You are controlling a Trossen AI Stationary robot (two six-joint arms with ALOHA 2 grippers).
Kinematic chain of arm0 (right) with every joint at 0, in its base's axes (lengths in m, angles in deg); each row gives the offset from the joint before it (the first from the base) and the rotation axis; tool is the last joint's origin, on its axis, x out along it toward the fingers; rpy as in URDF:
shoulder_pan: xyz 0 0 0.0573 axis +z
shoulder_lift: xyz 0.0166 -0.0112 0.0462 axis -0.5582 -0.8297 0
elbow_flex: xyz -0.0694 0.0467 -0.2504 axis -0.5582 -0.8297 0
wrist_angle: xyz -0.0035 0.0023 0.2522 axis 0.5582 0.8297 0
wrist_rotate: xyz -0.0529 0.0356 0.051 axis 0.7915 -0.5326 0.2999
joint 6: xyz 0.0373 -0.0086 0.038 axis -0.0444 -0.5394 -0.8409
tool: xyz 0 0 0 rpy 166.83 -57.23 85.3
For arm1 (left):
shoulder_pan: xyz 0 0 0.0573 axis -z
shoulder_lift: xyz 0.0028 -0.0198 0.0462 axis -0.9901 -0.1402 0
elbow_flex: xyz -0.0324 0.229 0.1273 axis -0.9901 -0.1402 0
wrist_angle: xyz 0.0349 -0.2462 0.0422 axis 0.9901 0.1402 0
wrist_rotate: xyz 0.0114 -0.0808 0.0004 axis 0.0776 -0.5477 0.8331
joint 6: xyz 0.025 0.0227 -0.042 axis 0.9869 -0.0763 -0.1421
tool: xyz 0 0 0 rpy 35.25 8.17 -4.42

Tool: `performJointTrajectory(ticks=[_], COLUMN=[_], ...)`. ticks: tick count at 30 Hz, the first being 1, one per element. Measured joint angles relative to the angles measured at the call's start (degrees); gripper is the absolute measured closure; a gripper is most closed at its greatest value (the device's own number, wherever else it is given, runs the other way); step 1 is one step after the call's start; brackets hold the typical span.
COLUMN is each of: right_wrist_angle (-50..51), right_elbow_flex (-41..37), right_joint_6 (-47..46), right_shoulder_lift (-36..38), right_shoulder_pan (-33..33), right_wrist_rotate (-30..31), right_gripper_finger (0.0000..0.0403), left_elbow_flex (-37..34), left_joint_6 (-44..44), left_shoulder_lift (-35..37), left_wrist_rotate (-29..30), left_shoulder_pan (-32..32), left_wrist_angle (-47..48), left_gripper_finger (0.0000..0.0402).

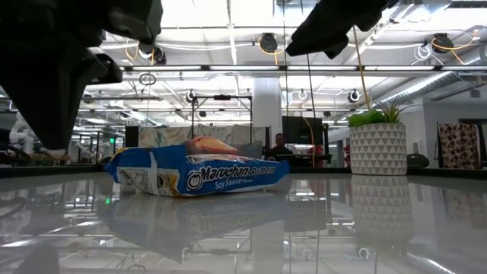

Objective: Sort Maruchan noodles
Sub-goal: Put the blue noodle pack into the gray bin

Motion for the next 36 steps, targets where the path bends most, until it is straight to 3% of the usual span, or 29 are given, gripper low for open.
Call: performJointTrajectory(ticks=[7, 11, 18, 32, 36], right_wrist_angle=[1.41, -0.02, -5.81, 0.61, 3.07], right_elbow_flex=[0.00, 0.02, 0.97, 5.55, 5.55], right_joint_6=[2.29, 2.14, 2.04, -4.84, -7.20], right_shoulder_lift=[0.00, -1.32, -8.57, -14.78, -14.78], right_shoulder_pan=[-0.43, -1.11, -3.61, -4.81, -4.81], right_wrist_rotate=[-1.81, -1.67, -7.69, -9.16, -9.10], right_gripper_finger=[0.0359, 0.0396, 0.0399, 0.0401, 0.0401], left_elbow_flex=[-3.42, -6.91, -8.54, -8.58, -8.58], left_joint_6=[0.57, 1.57, 3.34, 7.46, 9.32], left_shoulder_lift=[0.00, 0.00, -0.02, -0.02, -0.02], left_wrist_rotate=[0.82, -1.71, -2.39, 17.81, 18.36], left_shoulder_pan=[-2.47, -4.34, -7.92, -15.80, -17.01], left_wrist_angle=[-6.09, -9.66, -8.82, -14.49, -20.38], left_gripper_finger=[0.0385, 0.0385, 0.0385, 0.0385, 0.0385])
